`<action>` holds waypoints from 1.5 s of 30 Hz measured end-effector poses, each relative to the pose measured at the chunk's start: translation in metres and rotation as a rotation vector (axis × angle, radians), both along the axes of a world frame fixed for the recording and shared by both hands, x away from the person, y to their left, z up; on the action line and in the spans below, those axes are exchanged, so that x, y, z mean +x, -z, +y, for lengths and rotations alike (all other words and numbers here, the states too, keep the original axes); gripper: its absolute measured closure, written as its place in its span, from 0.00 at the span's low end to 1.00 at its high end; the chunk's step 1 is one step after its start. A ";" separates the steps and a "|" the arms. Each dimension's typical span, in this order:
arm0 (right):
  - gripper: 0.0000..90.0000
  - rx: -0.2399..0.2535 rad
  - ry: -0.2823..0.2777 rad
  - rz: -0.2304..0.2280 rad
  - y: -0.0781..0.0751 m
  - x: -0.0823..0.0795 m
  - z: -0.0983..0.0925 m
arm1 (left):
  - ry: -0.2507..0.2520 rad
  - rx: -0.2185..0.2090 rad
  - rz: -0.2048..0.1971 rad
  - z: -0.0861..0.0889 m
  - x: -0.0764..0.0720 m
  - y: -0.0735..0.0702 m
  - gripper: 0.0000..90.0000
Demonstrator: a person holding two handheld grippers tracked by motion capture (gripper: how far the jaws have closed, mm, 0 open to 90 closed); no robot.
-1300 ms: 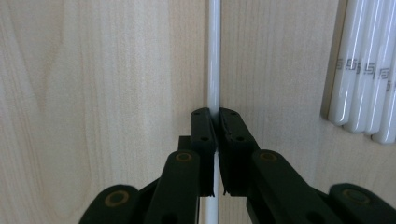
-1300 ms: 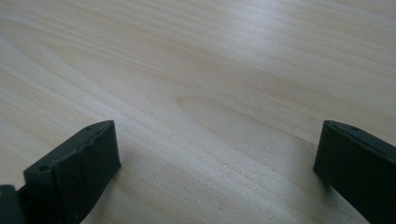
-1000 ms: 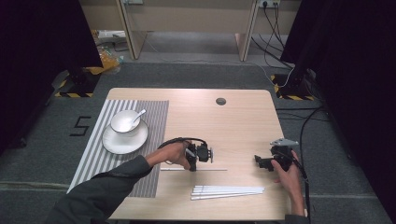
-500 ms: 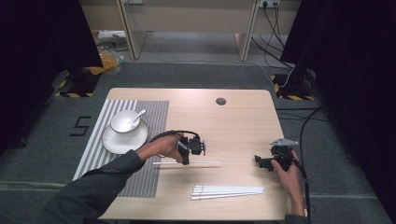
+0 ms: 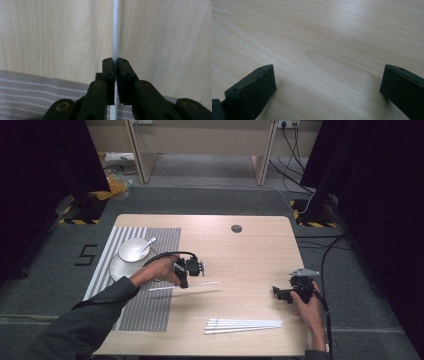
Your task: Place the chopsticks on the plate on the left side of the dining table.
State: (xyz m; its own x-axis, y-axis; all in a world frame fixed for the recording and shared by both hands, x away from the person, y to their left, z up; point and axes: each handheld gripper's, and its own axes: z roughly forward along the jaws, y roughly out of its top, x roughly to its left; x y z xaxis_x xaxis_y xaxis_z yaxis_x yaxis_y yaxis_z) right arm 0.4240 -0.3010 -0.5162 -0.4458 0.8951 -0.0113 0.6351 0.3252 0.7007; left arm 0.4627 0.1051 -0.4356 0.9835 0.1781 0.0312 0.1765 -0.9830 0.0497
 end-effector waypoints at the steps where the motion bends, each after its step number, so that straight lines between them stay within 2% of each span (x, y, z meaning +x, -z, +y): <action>1: 0.00 0.001 0.001 0.001 0.000 0.000 0.000 | -0.016 0.003 0.000 0.007 0.002 -0.001 0.94; 4: 0.00 0.000 0.000 0.000 0.000 0.000 0.000 | -0.047 0.021 -0.005 0.023 0.008 -0.005 0.94; 11: 0.00 -0.001 0.000 0.001 0.000 0.000 0.000 | -0.131 0.015 -0.024 0.061 0.019 -0.008 0.94; 14: 0.00 -0.001 0.000 0.002 0.000 0.000 0.000 | -0.163 0.006 -0.009 0.073 0.024 -0.009 0.94; 23: 0.00 0.000 0.000 0.000 0.000 0.000 0.000 | -0.247 0.016 -0.020 0.105 0.038 -0.008 0.94; 31: 0.00 0.000 0.000 0.000 0.000 0.000 0.000 | -0.298 0.009 -0.009 0.124 0.046 -0.005 0.94; 36: 0.00 0.000 0.000 0.000 0.000 0.000 0.000 | -0.315 0.024 -0.008 0.131 0.048 0.000 0.94; 38: 0.00 -0.001 0.000 0.002 0.000 0.000 0.000 | -0.317 0.034 -0.013 0.134 0.047 0.002 0.94; 45: 0.00 0.000 0.000 0.000 0.000 0.000 0.000 | -0.342 0.034 -0.029 0.144 0.050 0.007 0.94</action>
State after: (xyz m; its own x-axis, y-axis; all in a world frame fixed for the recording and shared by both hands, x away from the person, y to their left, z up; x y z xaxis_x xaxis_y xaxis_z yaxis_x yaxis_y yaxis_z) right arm 0.4240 -0.3010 -0.5162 -0.4454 0.8952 -0.0114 0.6353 0.3250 0.7006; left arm 0.5131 0.2493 -0.4425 0.8659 0.4954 0.0695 0.4947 -0.8686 0.0276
